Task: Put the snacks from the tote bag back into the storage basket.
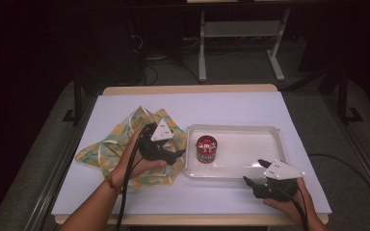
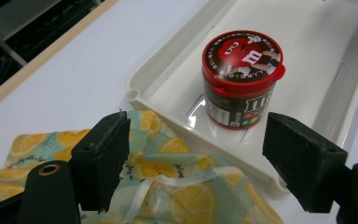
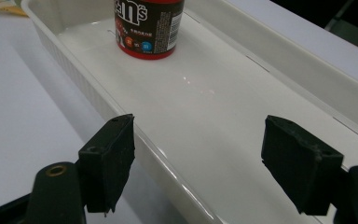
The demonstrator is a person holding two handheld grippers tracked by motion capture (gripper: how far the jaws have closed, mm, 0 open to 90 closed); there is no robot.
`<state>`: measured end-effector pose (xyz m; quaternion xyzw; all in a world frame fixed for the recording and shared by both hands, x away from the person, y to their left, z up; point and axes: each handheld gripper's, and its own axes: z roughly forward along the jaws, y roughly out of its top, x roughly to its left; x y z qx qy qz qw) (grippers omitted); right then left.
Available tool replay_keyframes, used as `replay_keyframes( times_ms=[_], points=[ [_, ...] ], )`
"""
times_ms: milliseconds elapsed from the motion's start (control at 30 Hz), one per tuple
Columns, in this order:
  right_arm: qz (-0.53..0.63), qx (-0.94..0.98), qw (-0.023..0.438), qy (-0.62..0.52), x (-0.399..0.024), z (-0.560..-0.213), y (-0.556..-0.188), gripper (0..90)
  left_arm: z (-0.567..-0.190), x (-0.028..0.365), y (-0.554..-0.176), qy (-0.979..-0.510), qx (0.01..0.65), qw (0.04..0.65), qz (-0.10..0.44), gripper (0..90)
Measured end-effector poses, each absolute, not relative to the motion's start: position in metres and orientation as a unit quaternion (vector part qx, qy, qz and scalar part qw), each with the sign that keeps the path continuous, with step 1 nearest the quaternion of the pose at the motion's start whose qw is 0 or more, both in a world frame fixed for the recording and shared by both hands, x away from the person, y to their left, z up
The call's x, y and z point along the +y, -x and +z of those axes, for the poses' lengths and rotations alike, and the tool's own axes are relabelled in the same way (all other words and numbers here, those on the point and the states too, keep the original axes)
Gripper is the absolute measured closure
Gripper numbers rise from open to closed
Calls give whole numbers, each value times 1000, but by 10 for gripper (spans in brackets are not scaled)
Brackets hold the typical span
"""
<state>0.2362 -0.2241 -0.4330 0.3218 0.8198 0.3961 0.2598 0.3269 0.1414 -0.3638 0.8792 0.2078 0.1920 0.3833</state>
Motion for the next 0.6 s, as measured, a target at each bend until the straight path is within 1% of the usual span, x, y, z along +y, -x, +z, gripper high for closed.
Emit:
replay_keyframes(
  times_ms=[433, 600],
  points=[
    [396, 819, 260, -323, -224, -433, -236, 250, -368, 162, -319, -873, 203, 385, 219, 221],
    [395, 820, 259, -322, -224, -433, -236, 249, -368, 173, -315, -863, 204, 399, 231, 219]
  ],
)
